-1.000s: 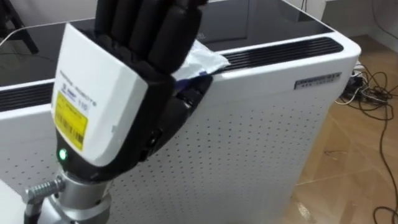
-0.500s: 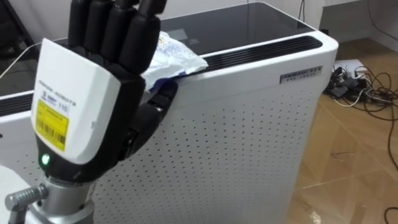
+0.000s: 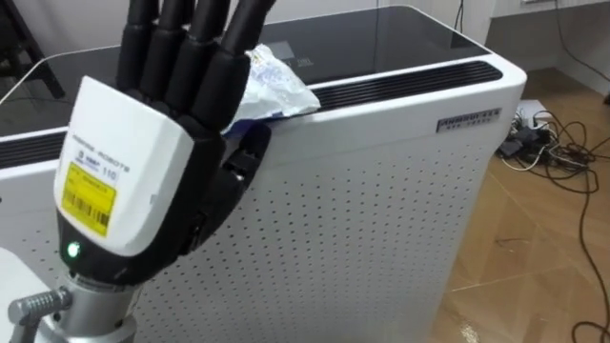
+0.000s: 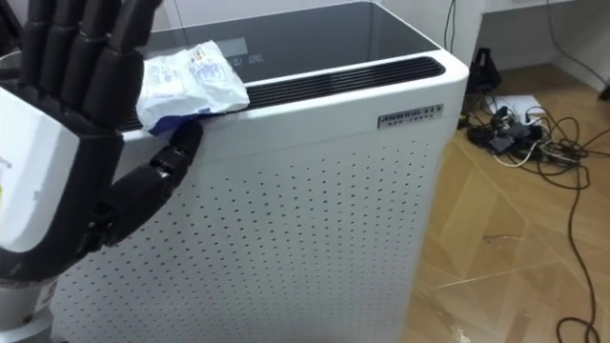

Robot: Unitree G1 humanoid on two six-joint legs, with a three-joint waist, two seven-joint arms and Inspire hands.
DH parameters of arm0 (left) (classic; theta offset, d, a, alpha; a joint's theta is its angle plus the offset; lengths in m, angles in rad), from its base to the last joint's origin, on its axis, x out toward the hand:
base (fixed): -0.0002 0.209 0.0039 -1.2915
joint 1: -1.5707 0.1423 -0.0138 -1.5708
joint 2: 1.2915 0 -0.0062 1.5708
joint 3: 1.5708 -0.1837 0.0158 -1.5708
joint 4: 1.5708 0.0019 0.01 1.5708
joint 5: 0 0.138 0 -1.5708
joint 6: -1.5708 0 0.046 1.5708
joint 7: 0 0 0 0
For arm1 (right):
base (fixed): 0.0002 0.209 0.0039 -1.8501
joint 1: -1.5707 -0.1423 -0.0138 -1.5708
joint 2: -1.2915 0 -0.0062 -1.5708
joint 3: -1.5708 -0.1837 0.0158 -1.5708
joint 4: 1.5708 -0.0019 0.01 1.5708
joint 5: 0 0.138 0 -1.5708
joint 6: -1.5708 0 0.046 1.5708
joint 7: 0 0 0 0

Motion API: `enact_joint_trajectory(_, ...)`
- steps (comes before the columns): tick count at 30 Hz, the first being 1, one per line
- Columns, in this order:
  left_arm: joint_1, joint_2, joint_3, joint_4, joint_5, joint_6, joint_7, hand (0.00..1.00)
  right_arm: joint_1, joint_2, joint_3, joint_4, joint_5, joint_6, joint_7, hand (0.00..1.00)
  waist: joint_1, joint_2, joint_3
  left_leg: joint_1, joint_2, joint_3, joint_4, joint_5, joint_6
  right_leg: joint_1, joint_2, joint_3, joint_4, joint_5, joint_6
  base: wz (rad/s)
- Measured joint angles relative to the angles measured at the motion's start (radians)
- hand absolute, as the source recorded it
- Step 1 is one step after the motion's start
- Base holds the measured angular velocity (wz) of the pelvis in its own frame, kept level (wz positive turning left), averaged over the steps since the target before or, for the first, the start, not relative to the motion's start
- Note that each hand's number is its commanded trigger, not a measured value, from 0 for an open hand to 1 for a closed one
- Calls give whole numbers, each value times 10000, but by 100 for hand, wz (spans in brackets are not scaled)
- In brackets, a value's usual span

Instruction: Pick garbage

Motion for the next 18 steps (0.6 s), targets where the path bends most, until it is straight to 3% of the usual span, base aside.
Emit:
enact_joint_trajectory(1,66,60,-5,110,-1,12,-53,0,-39,-35,-1,0,0,2,-5,100,-4,79,40,-10,-10,-23,3,-1,1,-6,-3,-7,0,0,0,4)
enact_joint_trajectory(2,165,68,-8,199,-1,33,-133,32,-60,-66,-1,0,-1,17,-8,100,-6,156,64,-25,-17,-35,0,-1,1,-21,-5,-18,-2,0,0,4)
enact_joint_trajectory(3,258,70,-11,280,-1,41,-227,58,-77,-84,-1,0,-2,64,-9,100,-13,208,60,-49,-18,-44,-4,-1,1,-52,-5,-30,-10,-1,2,0)
enact_joint_trajectory(4,305,70,-14,324,-2,41,-261,93,-84,-87,-1,0,-2,81,-9,100,-13,222,64,-58,-18,-48,-5,-1,1,-79,-4,-34,-13,-2,3,0)
enact_joint_trajectory(5,438,71,-18,373,-2,41,-301,100,-93,-93,0,0,-2,106,-6,100,-12,275,43,-89,-17,-53,-7,-1,1,-141,-1,-42,-20,-6,2,0)
enact_joint_trajectory(7,592,71,-18,390,-2,41,-435,100,-119,-100,-1,0,-2,186,-4,100,-10,320,12,-151,-17,-69,0,0,1,-178,-1,-64,-25,-15,-4,4)
enact_joint_trajectory(12,966,55,-182,787,-37,132,-592,100,-148,-110,-1,14,39,211,74,100,-57,257,36,-139,-20,-72,-3,1,0,-127,-8,-99,-81,-19,-6,1)
enact_joint_trajectory(18,801,-52,-274,681,-361,422,-188,100,-157,-115,-5,13,31,291,64,100,-198,182,-11,21,-27,-66,-17,1,0,27,-14,-91,-99,-32,6,0)
